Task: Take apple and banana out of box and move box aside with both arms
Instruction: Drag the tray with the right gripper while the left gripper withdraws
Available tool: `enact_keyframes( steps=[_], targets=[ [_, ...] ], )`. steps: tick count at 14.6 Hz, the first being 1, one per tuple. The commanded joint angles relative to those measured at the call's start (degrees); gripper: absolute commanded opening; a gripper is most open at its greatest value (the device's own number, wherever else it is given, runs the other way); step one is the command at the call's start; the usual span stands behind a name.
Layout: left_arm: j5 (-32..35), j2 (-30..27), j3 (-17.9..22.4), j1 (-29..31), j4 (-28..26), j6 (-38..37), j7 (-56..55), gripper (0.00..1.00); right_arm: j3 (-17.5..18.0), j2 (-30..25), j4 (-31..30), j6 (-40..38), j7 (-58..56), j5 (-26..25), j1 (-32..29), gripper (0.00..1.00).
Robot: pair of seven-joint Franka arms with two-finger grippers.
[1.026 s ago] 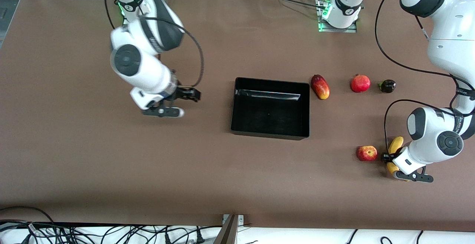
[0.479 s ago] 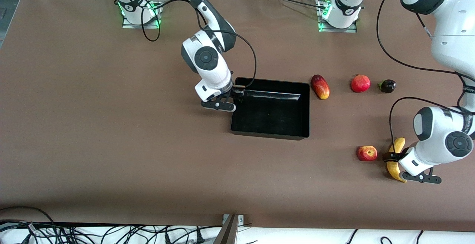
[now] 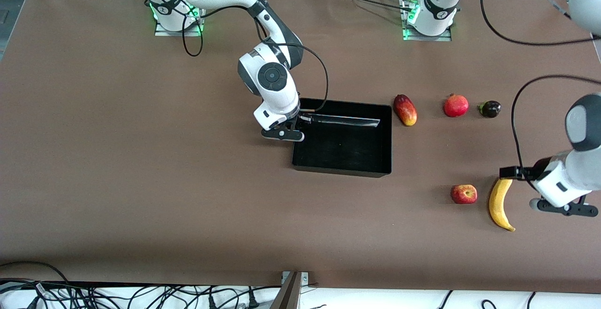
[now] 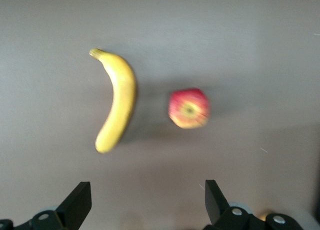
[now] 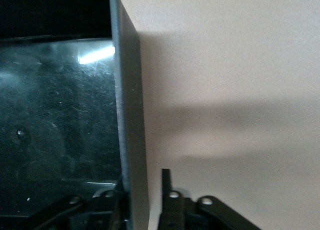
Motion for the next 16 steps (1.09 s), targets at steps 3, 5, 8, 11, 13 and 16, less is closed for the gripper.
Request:
enact_keyframes(
  steps=[3, 5, 8, 11, 13, 16],
  targets=[
    [-9.98, -11.99, 5.84, -7.09, -4.21, -9.17, -4.98, 1.0, -1.18, -2.39, 0.82, -5.0, -3.93, -0.65, -2.38, 0.0],
    [-11.04, -16.48, 6.63, -9.38, -6.68, -9.54, -6.59, 1.0, -1.27, -6.25, 0.64, -11.58, -12.35, -0.03, -6.51, 0.0],
    [-13.67, -21.76, 10.4, -13.68, -8.79, -11.39, -9.13, 1.0, -1.53, -12.58, -0.14, -21.61, -28.6, 0.14, -16.43, 0.0],
    [-17.63, -27.47, 16.81, -19.05, -13.35, -11.39, -8.71, 1.0, -5.65, -15.84, -2.95, -23.74, -38.64, 0.14, -22.77, 0.0],
    [-17.64, -30.55, 17.27, -19.5, -15.73, -12.0, -7.48, 1.0, -10.3, -16.11, -4.97, -23.4, -45.93, 0.23, -24.28, 0.0],
    [-17.64, -33.8, 17.45, -19.59, -17.93, -12.53, -6.33, 1.0, -15.5, -16.11, -10.76, -19.28, -56.83, 3.99, -27.17, 0.0]
  ],
)
